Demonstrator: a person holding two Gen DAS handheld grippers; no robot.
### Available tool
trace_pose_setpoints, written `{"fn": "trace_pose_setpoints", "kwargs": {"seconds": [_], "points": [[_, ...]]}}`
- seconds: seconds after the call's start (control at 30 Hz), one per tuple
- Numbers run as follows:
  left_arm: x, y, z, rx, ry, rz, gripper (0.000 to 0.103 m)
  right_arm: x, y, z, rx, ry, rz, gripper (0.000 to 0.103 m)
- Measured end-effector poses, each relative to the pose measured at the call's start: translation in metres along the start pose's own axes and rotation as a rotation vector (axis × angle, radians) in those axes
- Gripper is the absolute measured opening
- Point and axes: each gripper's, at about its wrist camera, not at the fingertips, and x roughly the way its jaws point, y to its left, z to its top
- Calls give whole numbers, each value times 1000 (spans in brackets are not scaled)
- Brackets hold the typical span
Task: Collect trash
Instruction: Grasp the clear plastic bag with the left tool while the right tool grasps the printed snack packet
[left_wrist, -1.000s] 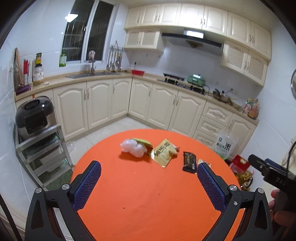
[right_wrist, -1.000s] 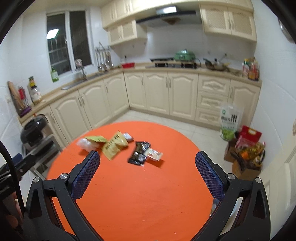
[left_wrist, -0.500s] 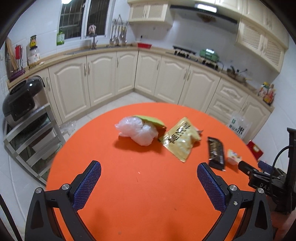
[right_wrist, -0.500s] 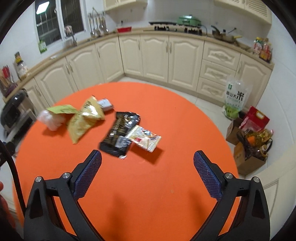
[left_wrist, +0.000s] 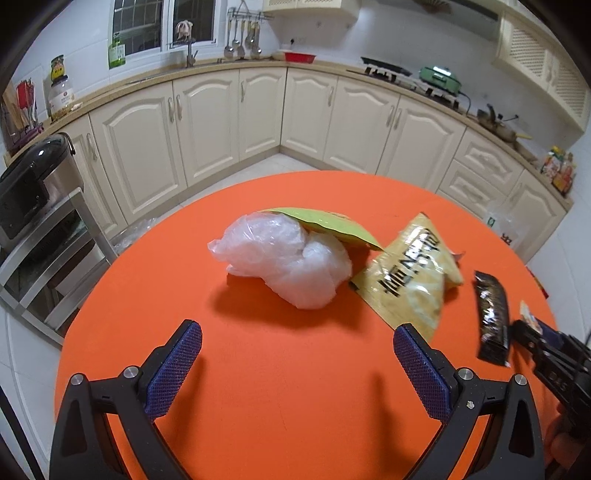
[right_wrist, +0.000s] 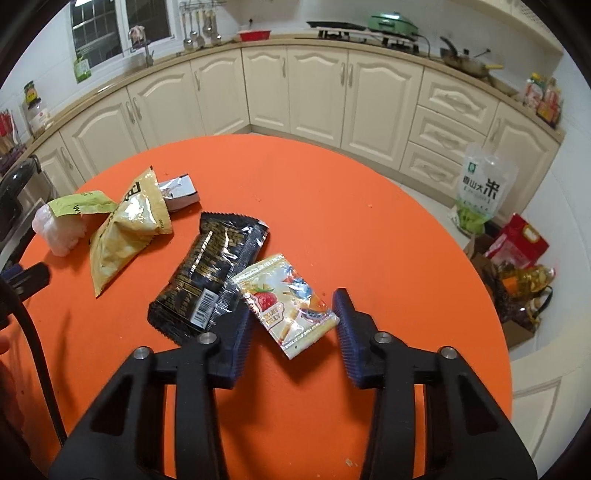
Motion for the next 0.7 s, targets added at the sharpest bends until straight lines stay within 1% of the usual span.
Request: {"fn": "trace_pose_setpoints", "kwargs": {"seconds": [0.03, 0.07, 0.17, 0.2, 0.27, 0.3, 0.33, 0.37, 0.4, 0.43, 0.47, 0.5, 0.53, 0.63, 0.7], "points": [[7, -1, 6, -4, 1, 6, 102, 1, 1, 1, 1, 0, 0, 39], [10, -2, 5, -7, 0, 9, 102, 1, 0, 1, 4, 0, 2, 38], [31, -3, 27, -26, 3, 17, 102, 0, -2, 3, 18, -1, 18, 38], [35, -4, 27, -29, 6, 18, 102, 1, -1, 4, 18, -3, 18, 38], [51, -8, 42, -39, 13, 10, 102, 0, -1, 6, 20, -3, 28, 37], [54, -7, 39, -41, 15, 9, 102, 0, -1, 7, 20, -4, 26, 37], [62, -9, 45, -44, 18, 4, 102, -2, -1, 8, 18, -5, 25, 36], [69, -11, 50, -46, 19, -12, 97, -3, -1, 8, 19, -5, 27, 36], [72, -8, 47, -50, 14, -23, 91, -4, -1, 8, 19, -5, 26, 35], [73, -7, 47, -62, 20, -9, 81, -5, 0, 8, 18, -6, 24, 34], [76, -7, 51, -63, 12, -29, 69, -7, 0, 8, 16, -6, 25, 27], [72, 0, 43, -66, 13, -50, 68, -9, 1, 8, 15, -6, 25, 27], [73, 0, 44, -67, 11, -67, 60, -12, 3, 7, 15, -10, 23, 27], [74, 5, 38, -57, 10, -84, 53, -21, 5, 6, 16, -17, 35, 27], [70, 12, 31, -61, 7, -93, 51, -29, 9, 3, 12, -23, 41, 27]]}}
